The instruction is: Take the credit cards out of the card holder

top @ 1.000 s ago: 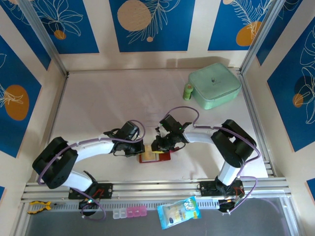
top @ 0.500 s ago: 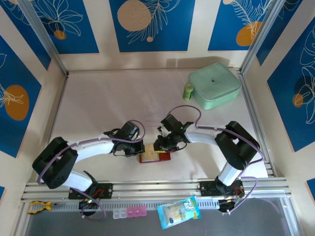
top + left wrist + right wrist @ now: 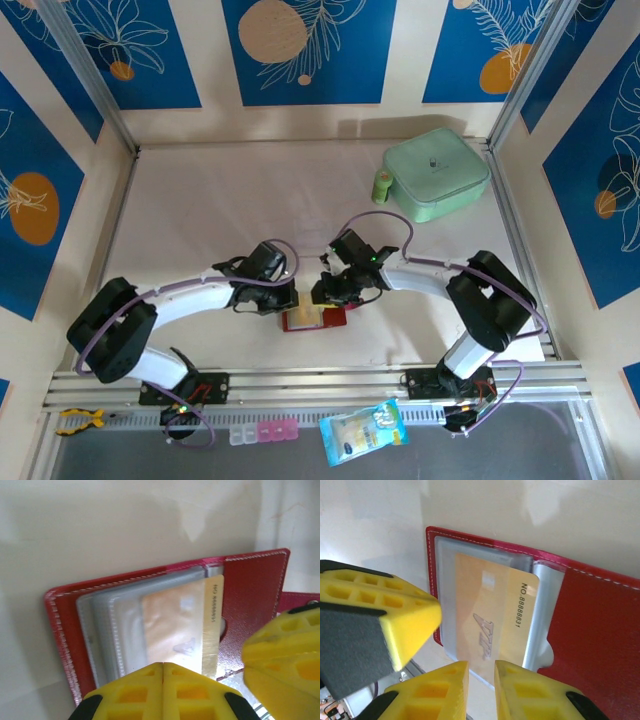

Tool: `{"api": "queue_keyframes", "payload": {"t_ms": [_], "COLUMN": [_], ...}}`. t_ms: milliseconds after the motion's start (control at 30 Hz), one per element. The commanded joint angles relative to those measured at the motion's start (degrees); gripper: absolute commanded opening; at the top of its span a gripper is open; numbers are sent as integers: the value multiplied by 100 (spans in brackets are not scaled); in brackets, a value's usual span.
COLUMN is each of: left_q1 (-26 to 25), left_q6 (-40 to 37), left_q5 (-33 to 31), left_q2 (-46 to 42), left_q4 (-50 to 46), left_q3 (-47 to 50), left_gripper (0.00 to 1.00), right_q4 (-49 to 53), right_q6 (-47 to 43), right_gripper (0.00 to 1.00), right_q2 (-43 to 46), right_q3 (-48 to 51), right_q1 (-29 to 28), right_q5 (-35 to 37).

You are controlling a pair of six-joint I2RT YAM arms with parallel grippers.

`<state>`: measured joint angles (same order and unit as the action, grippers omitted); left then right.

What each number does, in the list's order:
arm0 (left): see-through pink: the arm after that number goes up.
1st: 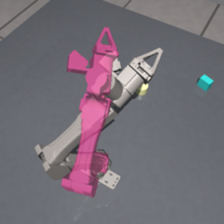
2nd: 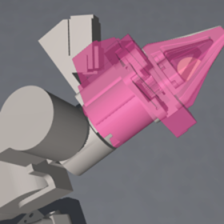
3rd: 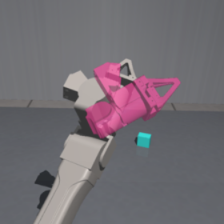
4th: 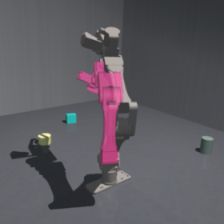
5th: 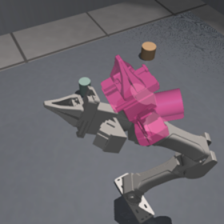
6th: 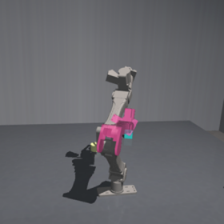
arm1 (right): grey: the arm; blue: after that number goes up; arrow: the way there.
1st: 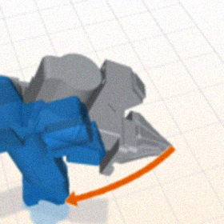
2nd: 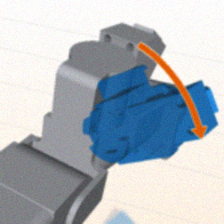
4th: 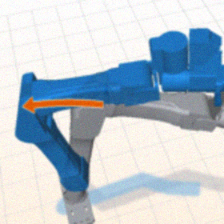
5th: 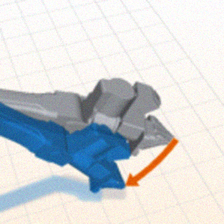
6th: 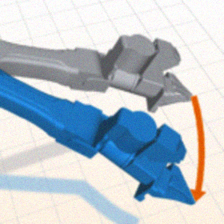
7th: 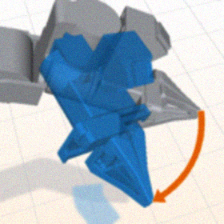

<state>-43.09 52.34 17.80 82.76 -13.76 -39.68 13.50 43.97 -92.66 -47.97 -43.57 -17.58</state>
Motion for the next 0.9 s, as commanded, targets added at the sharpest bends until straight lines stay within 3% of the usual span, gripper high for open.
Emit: {"api": "queue_keyframes", "payload": {"t_ms": [0, 400, 867], "left_q1": [-123, -141, -140], "left_q6": [-162, -240, -189], "left_q5": [200, -58, -66], "left_q2": [211, 302, 258], "left_q4": [-73, -382, -330], "left_q3": [-172, -101, -40], "left_gripper": [0, 0, 0], "right_q4": [-121, -286, 244], "right_q6": [39, 24, -94], "right_gripper": [21, 21, 21], "right_q2": [-190, -517, -150], "right_q3": [24, 23, -44], "right_q1": [12, 7, -17], "right_q5": [-298, -544, 53]}}
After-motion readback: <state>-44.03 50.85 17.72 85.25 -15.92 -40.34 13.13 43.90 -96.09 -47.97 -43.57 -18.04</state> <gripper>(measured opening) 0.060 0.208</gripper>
